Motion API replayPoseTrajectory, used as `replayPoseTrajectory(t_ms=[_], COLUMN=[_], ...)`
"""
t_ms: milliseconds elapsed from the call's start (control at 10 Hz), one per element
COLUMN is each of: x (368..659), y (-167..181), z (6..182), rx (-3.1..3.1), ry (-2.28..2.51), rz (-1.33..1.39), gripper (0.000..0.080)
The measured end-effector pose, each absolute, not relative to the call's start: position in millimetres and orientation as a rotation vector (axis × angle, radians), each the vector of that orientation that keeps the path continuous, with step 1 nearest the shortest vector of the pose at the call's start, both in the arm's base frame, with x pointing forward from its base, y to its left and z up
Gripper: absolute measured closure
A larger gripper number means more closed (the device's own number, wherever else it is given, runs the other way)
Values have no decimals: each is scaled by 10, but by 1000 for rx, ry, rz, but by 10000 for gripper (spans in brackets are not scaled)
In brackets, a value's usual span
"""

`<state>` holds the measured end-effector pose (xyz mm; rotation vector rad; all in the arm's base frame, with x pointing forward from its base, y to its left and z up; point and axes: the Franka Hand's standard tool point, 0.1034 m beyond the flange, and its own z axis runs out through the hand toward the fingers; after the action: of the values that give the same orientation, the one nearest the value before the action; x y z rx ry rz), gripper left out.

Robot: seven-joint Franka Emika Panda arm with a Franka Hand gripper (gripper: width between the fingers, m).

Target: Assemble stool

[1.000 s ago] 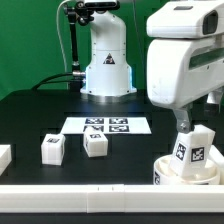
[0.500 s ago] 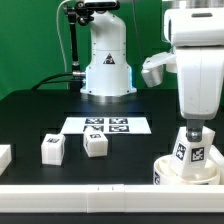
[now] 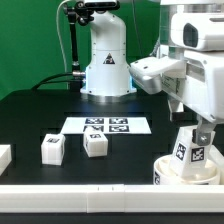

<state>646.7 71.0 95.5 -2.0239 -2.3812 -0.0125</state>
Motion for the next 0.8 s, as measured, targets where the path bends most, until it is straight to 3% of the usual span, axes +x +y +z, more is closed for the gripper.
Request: replayPoseTrajectory(t_ms=[400, 500, 600, 700, 800], x=[6445, 6445, 6445, 6446, 6446], y=[642, 636, 629, 623, 617], z=[885, 883, 883, 882, 882], rx=[-1868, -1869, -1870, -1871, -1872], ry=[-2503, -2503, -2502, -2501, -2500], rz=[10, 11, 11, 11, 11], gripper=[150, 240, 240, 419, 468])
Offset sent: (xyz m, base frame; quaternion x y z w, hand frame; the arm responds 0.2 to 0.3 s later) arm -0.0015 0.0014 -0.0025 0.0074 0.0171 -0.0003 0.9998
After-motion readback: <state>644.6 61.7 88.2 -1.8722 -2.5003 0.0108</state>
